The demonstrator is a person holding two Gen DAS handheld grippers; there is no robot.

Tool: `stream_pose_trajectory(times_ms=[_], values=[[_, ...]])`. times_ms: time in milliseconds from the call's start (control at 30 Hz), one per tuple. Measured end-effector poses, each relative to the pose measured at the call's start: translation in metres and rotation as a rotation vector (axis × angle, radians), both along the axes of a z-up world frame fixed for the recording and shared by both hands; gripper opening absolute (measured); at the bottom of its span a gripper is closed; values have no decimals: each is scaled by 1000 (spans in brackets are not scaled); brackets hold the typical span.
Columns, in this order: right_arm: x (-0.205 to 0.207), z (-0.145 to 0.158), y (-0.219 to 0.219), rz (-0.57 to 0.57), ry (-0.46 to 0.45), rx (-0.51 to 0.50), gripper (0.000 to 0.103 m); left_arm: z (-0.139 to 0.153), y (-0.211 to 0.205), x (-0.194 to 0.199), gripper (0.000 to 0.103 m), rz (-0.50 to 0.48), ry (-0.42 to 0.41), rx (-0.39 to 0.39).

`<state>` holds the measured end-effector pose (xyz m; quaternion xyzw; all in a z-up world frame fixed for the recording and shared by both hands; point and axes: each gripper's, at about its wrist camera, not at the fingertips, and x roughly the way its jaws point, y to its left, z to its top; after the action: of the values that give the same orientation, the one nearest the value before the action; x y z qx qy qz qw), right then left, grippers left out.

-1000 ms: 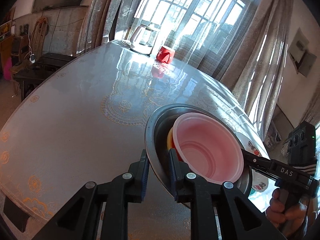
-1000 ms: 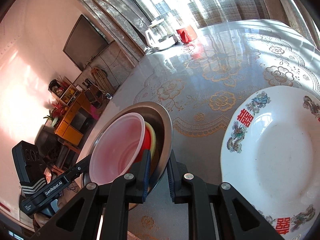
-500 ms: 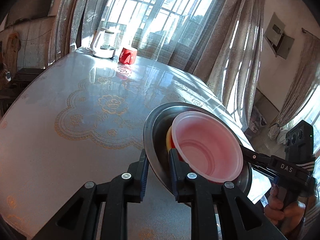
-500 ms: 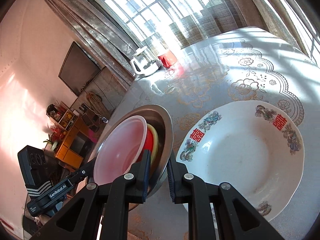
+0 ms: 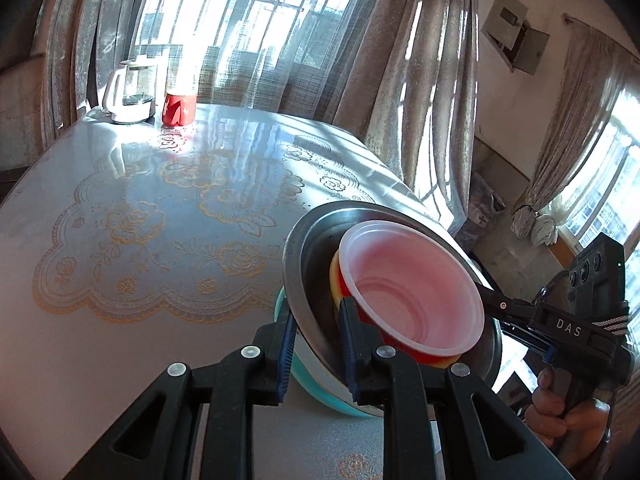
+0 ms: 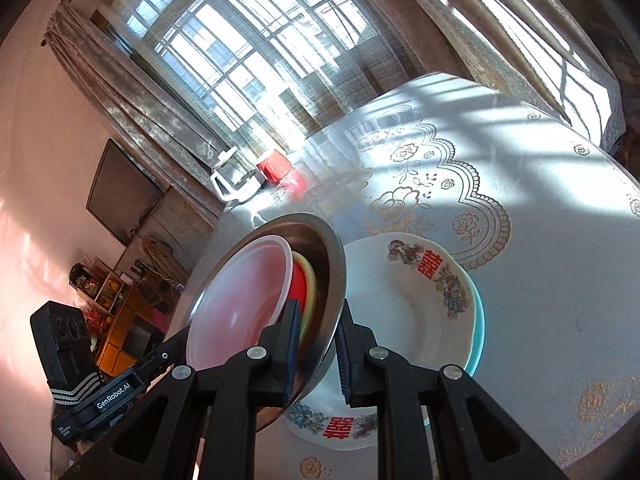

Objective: Organize plates and bowls
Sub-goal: 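Lift the nested steel bowl and carry it over the plate stack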

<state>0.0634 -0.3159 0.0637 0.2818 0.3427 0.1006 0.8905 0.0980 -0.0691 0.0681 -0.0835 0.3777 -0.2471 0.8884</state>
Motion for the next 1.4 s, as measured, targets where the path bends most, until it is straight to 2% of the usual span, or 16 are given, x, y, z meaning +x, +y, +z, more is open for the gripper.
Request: stream_pose_trajectory(times_ms=[500, 1067, 1400], values=[[2, -36, -26, -68, 94, -27, 18, -40, -30, 15, 22, -44, 118, 29], [3, -42, -24, -105, 97, -113, 18, -46, -40, 15, 24, -44, 111, 64], [3, -43, -25, -106, 107, -99, 19, -46, -39, 11, 26, -41, 107, 60]])
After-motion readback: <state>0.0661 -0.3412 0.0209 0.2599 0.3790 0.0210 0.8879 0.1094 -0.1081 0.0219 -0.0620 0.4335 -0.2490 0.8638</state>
